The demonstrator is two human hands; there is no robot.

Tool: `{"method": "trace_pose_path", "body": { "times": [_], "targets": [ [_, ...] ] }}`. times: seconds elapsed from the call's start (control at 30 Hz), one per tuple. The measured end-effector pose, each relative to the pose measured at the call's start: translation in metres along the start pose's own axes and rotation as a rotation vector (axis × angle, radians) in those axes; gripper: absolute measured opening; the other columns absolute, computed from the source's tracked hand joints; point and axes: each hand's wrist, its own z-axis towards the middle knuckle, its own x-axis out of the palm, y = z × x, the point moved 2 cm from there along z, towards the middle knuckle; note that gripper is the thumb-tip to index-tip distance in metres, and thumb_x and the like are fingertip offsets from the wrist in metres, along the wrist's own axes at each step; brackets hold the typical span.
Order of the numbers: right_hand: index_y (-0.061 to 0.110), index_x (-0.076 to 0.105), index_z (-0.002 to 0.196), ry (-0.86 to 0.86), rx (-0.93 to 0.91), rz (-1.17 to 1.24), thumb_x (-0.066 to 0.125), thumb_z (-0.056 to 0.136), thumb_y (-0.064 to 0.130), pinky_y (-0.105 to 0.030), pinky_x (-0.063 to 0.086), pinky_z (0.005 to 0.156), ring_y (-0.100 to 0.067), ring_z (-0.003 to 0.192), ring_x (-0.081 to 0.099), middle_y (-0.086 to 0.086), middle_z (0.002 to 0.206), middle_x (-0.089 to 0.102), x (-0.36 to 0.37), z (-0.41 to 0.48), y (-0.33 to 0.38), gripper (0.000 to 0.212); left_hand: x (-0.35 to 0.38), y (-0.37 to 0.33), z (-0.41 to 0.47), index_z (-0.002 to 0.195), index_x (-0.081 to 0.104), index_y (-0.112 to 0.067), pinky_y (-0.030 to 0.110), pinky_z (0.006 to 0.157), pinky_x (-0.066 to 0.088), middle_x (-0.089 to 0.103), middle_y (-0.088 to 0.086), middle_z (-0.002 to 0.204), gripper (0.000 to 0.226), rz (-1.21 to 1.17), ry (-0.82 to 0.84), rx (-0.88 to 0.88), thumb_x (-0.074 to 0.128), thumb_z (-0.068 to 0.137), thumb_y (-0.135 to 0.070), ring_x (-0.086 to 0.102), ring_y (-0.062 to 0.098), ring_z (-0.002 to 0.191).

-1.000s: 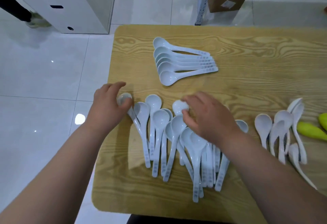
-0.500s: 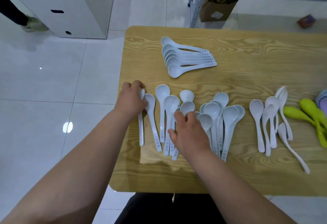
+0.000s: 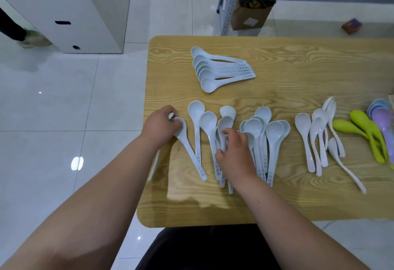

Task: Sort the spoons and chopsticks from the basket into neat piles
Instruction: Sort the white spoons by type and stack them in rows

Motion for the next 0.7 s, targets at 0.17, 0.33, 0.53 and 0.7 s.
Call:
{"method": "trace_pose_path", "body": {
  "times": [0.17,0.33,0.53,0.7],
  "targets": [
    [0.027,0.059,0.123,0.002,-0.079,0.205,0.061,0.089,0.01,-0.02,0.049,0.089,0.003,0.095,0.053,0.011,0.114,0.046,-0.021,-0.017,0.013,0.038,-0.025,-0.006,-0.038,0.096,0.061,-0.015,0.03,0.053,0.055,0.061,0.007,0.09,0.011,-0.447,-0.004,-0.16,0.056,0.088,-0.01,0.067,0.02,0.065],
    [0.036,0.066,0.111,0.176,-0.281,0.26,0.063,0.088,0.01,-0.012,0.045,0.083,-0.001,0.097,0.055,0.014,0.105,0.054,-0.032,-0.041,0.051,0.035,-0.038,-0.022,-0.084,0.1,0.068,-0.018,0.035,0.063,0.061,0.059,0.01,0.096,0.016,-0.619,0.133,-0.19,0.057,0.093,-0.01,0.068,0.022,0.08],
    [0.046,0.061,0.108,0.309,-0.308,0.206,0.061,0.087,0.019,-0.041,0.053,0.092,-0.001,0.103,0.059,0.017,0.107,0.061,-0.032,-0.045,0.065,0.034,-0.046,-0.026,-0.11,0.102,0.066,-0.013,0.031,0.063,0.058,0.064,0.008,0.099,0.013,-0.793,0.153,-0.281,0.055,0.096,-0.017,0.068,0.02,0.084],
    [0.049,0.06,0.106,0.413,-0.269,0.312,0.068,0.089,0.02,-0.042,0.058,0.082,-0.009,0.079,0.066,0.016,0.109,0.06,-0.033,-0.06,0.073,0.034,-0.046,-0.027,-0.125,0.112,0.064,-0.004,0.035,0.074,0.06,0.066,0.013,0.105,0.022,-1.005,0.155,-0.305,0.061,0.097,-0.021,0.073,0.025,0.094]
  ]
}}
